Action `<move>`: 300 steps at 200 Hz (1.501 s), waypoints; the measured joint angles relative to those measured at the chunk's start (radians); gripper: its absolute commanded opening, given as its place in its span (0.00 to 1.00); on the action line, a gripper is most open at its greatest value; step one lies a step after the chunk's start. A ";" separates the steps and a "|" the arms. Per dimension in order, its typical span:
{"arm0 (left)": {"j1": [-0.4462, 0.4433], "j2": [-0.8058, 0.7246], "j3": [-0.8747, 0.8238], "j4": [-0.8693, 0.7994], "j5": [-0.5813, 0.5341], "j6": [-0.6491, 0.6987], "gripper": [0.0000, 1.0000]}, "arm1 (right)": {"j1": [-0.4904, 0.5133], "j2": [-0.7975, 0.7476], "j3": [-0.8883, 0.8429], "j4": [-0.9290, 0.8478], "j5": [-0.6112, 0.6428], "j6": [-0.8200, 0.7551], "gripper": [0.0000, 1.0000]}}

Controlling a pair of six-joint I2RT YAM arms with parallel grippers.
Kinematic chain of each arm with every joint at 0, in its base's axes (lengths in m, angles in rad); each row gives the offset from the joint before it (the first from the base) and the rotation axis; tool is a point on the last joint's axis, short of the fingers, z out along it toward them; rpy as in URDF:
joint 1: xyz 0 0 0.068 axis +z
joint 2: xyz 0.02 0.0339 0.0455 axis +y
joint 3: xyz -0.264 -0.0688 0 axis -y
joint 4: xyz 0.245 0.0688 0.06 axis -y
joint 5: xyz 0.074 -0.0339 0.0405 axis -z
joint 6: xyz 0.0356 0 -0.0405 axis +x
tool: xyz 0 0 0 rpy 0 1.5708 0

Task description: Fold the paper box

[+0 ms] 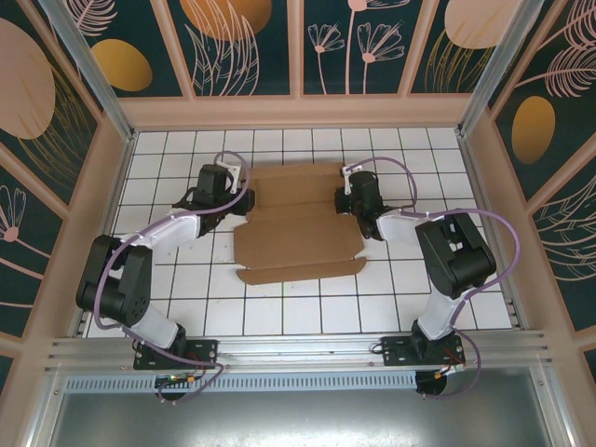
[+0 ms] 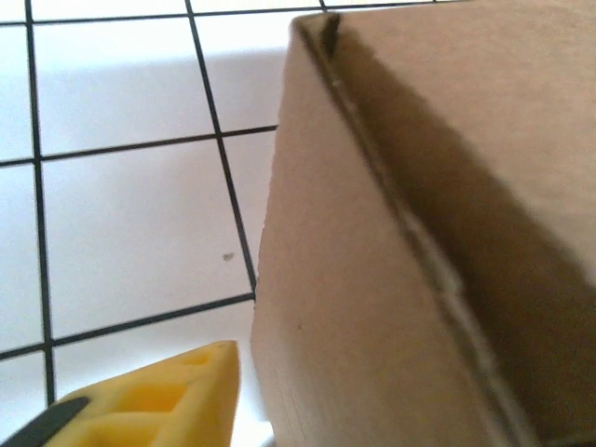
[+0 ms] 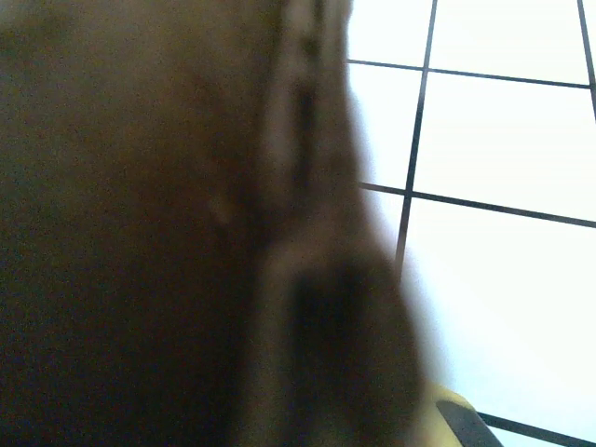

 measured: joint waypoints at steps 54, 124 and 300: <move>-0.008 0.037 0.013 0.020 -0.126 -0.011 0.03 | 0.044 -0.014 -0.015 -0.001 0.043 0.000 0.00; -0.051 0.079 0.062 -0.003 -0.318 -0.045 0.00 | 0.134 -0.037 -0.018 -0.028 0.195 0.043 0.00; -0.075 -0.142 -0.207 0.198 -0.281 -0.204 0.54 | 0.168 -0.102 -0.173 0.185 0.317 0.040 0.00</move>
